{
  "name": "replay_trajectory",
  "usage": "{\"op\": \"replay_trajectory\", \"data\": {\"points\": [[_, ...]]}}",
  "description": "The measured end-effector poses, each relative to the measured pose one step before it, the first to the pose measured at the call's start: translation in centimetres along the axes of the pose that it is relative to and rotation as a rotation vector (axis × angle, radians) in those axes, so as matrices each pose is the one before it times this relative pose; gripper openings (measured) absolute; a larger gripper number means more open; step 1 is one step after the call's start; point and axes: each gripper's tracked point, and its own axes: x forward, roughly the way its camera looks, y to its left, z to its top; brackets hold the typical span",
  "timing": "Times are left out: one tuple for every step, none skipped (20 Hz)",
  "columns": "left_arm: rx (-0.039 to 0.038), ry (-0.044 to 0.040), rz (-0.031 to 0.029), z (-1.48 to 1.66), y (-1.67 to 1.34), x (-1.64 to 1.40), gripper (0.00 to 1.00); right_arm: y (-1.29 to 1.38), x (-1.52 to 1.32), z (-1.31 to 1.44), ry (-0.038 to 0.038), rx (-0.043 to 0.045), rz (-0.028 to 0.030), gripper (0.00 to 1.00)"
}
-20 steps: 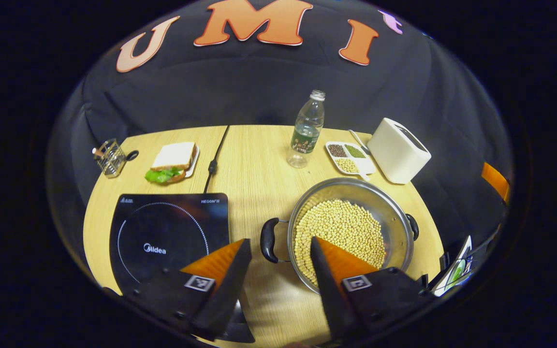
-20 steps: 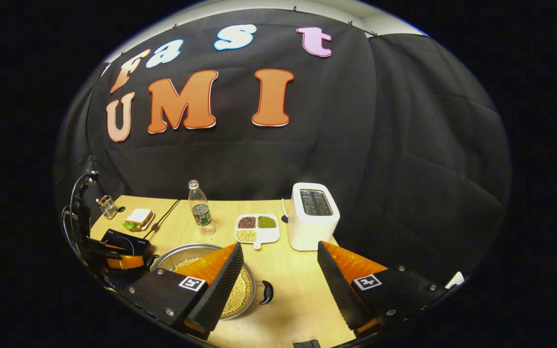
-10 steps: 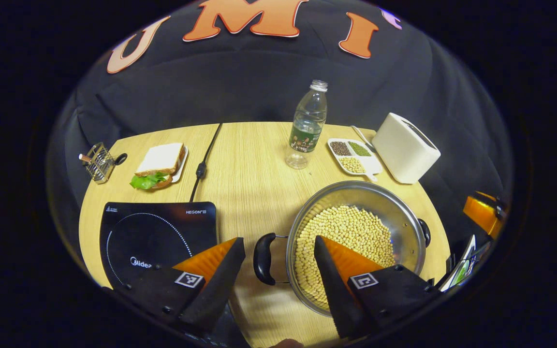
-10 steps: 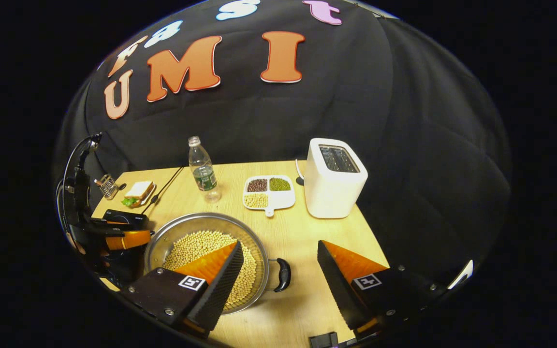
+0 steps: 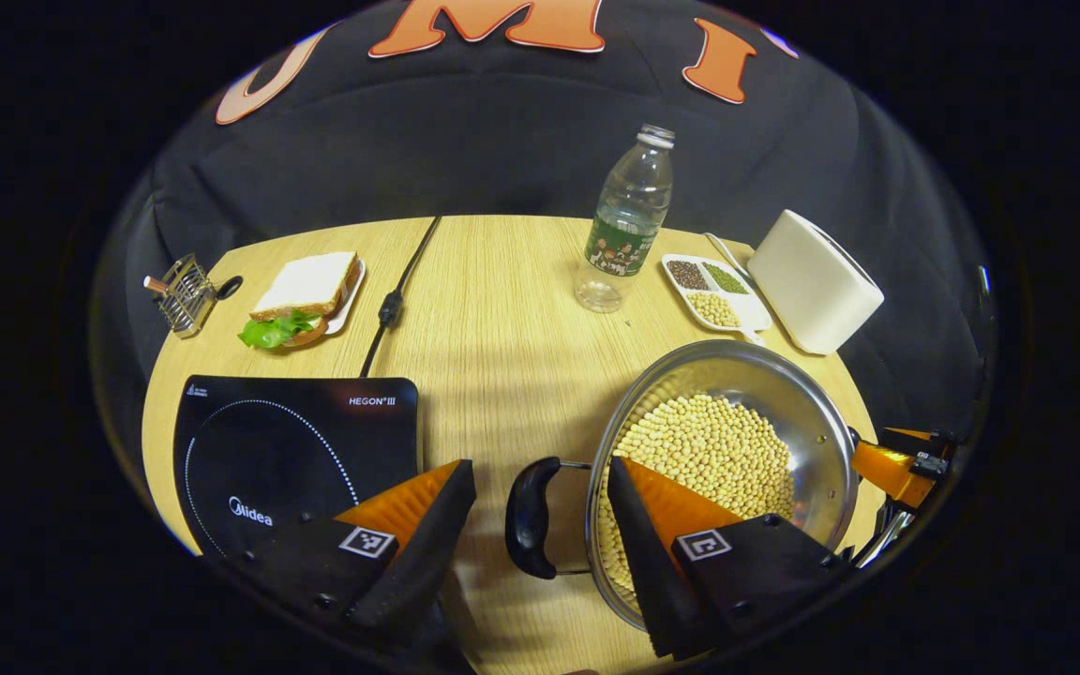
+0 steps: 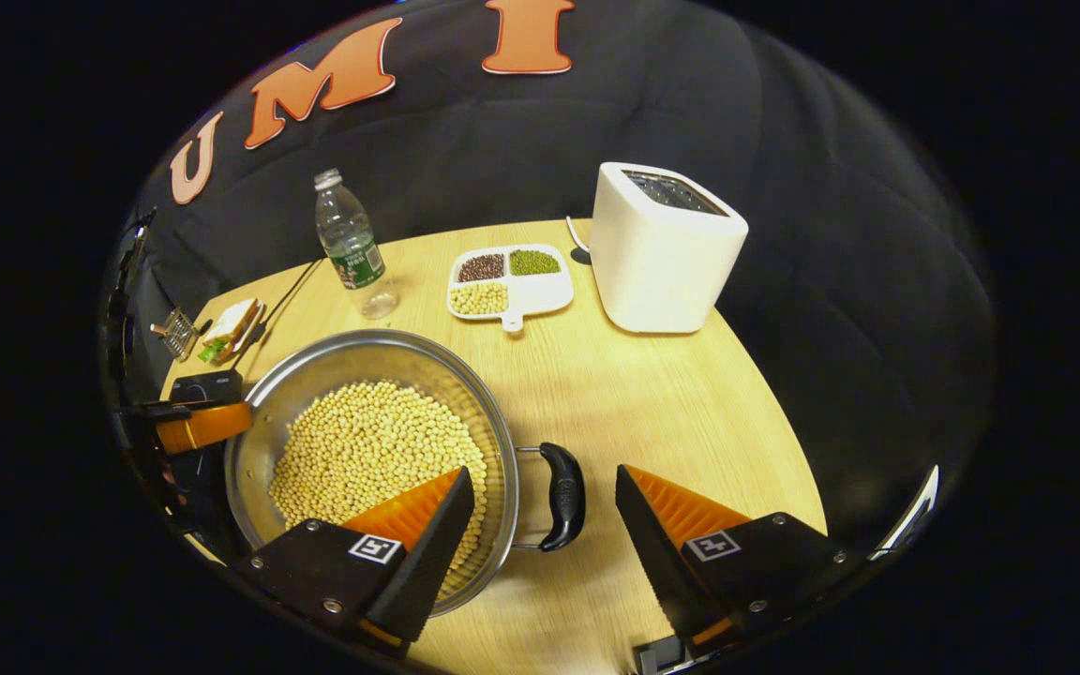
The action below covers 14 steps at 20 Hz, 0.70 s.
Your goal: First push the handle of the pot to place it horizontally, then grasp the pot with both hands and set it on the induction cooktop.
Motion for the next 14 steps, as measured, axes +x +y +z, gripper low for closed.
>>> {"op": "replay_trajectory", "data": {"points": [[-0.00474,0.00045,-0.00285,-0.225,-0.017,0.349,0.98,-0.097,0.482,-0.242,0.01137,0.00478,-0.00527,0.94],[-0.00094,-0.00758,0.00494,0.033,0.146,0.154,0.95,-0.141,0.377,-0.179,0.00783,0.00408,-0.008,0.94],[-0.00158,-0.00362,-0.00229,-0.061,-0.051,0.087,0.96,-0.198,0.556,-0.168,0.00782,0.00175,-0.00988,0.93],[0.00056,-0.0036,0.00142,0.059,-0.069,0.295,0.98,-0.145,0.484,-0.263,0.00602,-0.00007,-0.00721,0.92],[0.00597,-0.00523,0.0041,-0.043,-0.066,0.161,0.98,0.155,0.201,-0.076,0.00431,0.00635,0.00065,0.9],[0.01133,-0.00353,0.00825,-0.067,-0.026,0.106,0.98,0.109,0.478,-0.219,0.00234,0.00639,0.00289,0.9],[0.00781,-0.00605,0.00977,0.012,-0.109,0.216,0.98,0.13,0.358,-0.151,0.00299,0.0066,0.00378,0.88],[0.00522,-0.00807,0.00833,0.114,-0.062,0.07,0.98,0.123,0.275,-0.322,0.00435,0.01164,0.0017,0.88],[0.00136,-0.0053,0.00606,-0.067,-0.075,0.177,0.96,0.185,0.325,-0.254,0.01137,0.0118,0.00302,0.85],[-0.00141,-0.00438,0.00502,-0.027,-0.007,0.142,0.98,0.082,0.16,-0.385,0.00693,0.01088,0.00169,0.84],[0.00386,-0.0034,0.00467,-0.089,0.012,0.117,0.98,0.115,0.25,-0.048,-0.00007,0.0059,0.00501,0.83],[0.01245,-0.00544,-0.0093,-0.075,-0.197,0.187,0.98,0.193,0.23,-0.039,-0.0035,0.0004,0.00507,0.82],[0.01394,-0.00785,-0.00005,0.043,-0.032,-0.024,0.92,0.114,0.181,0.037,-0.00509,-0.00395,0.0018,0.8],[0.01036,-0.00906,-0.0006,0.065,-0.007,0.071,0.87,0.091,0.064,0.045,-0.0066,-0.009,0.00001,0.78]]}}
